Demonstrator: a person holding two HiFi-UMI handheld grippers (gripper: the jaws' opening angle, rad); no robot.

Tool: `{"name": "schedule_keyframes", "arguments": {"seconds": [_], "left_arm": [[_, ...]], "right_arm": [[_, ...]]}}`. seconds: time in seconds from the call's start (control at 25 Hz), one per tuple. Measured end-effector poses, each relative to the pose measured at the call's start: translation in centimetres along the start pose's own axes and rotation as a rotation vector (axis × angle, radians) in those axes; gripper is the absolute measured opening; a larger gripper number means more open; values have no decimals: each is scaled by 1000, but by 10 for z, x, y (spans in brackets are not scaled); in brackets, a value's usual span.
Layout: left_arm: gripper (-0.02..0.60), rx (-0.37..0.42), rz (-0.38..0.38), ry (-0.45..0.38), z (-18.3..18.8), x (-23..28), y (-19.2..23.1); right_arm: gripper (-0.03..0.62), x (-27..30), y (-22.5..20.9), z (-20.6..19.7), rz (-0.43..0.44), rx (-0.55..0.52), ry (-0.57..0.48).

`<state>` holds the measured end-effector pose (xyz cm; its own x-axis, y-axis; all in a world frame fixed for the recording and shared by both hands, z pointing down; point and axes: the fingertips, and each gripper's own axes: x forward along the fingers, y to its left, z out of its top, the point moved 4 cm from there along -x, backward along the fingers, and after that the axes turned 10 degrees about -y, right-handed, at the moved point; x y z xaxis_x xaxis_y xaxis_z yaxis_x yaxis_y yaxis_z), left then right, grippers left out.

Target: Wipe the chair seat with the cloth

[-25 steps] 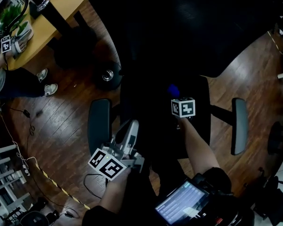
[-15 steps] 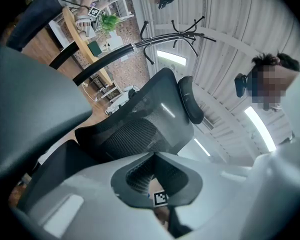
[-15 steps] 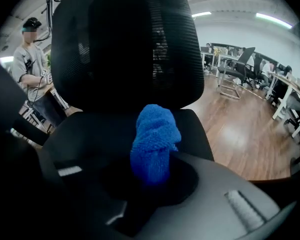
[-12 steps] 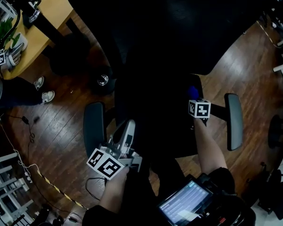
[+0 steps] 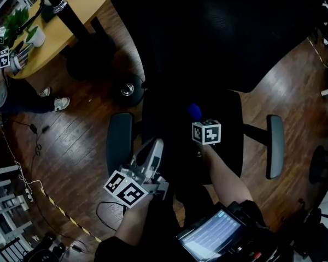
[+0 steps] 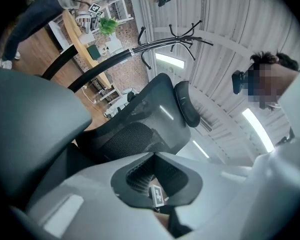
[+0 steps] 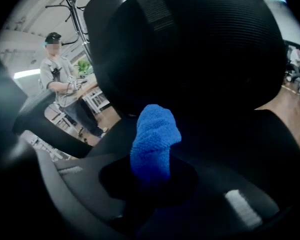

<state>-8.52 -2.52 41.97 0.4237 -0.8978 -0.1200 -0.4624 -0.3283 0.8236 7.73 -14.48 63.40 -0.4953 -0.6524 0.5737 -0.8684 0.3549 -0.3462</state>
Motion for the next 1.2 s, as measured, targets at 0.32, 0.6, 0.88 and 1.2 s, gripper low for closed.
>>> {"name": "schedule_keyframes", "arguments": {"seconds": [0.32,0.6,0.88,1.2], "left_arm": [[-6,28,12,-38,13,-17,0],[-6,18,22,-42,9,-25,7],[-6,25,9,-24,4,-21,1],[-8,25,-1,21,-14,-13,-7]], "right_arm": [[49,37,162,-50,319,-2,128],[49,38,167,-64,324,-38,88],[48,12,92,-70,186,-53,105],[48,-75,-68,-80,-104,12,133]]}}
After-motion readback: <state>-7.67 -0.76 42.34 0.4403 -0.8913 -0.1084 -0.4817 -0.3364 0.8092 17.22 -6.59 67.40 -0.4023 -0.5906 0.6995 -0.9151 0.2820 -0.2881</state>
